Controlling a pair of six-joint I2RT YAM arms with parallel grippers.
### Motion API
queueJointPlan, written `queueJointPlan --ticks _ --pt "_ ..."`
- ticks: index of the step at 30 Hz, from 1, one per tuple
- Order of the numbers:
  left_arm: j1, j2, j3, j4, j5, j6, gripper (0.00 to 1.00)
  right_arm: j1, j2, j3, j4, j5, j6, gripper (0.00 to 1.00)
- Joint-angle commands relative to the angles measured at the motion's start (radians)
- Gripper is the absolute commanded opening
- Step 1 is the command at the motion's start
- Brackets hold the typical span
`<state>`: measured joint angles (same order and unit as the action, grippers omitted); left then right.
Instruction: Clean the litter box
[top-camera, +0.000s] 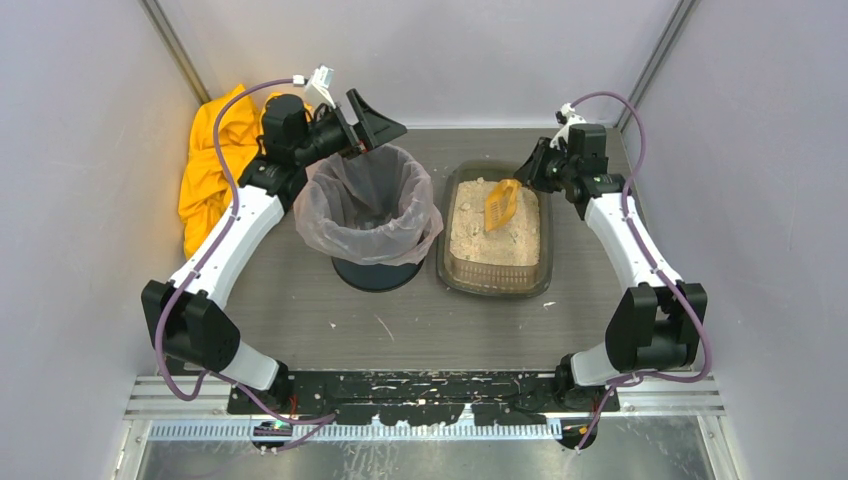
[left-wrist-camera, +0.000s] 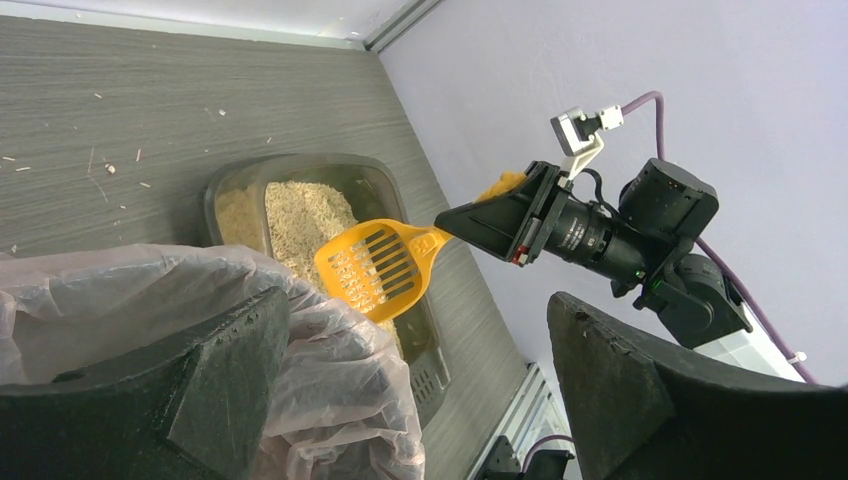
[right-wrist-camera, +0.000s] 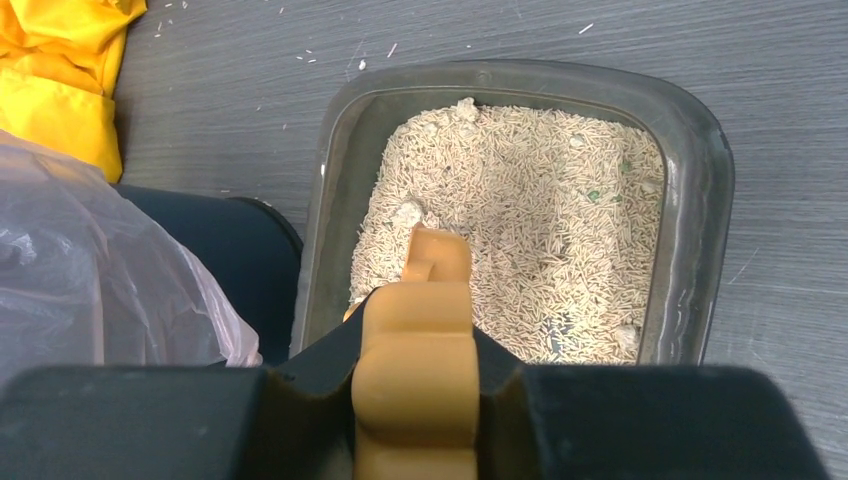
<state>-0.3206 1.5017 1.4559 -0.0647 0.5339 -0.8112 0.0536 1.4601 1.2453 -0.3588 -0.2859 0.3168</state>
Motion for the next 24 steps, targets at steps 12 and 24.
queueJointPlan --ticks 12,24 --pt "-0.002 -0.021 0.013 0.043 0.015 -0.012 0.99 0.020 0.052 -0.096 0.098 -0.063 -0.013 0.01" --pt "-0.002 -0.027 0.009 0.045 0.021 -0.013 0.99 0.021 0.101 -0.209 0.248 -0.159 0.103 0.01"
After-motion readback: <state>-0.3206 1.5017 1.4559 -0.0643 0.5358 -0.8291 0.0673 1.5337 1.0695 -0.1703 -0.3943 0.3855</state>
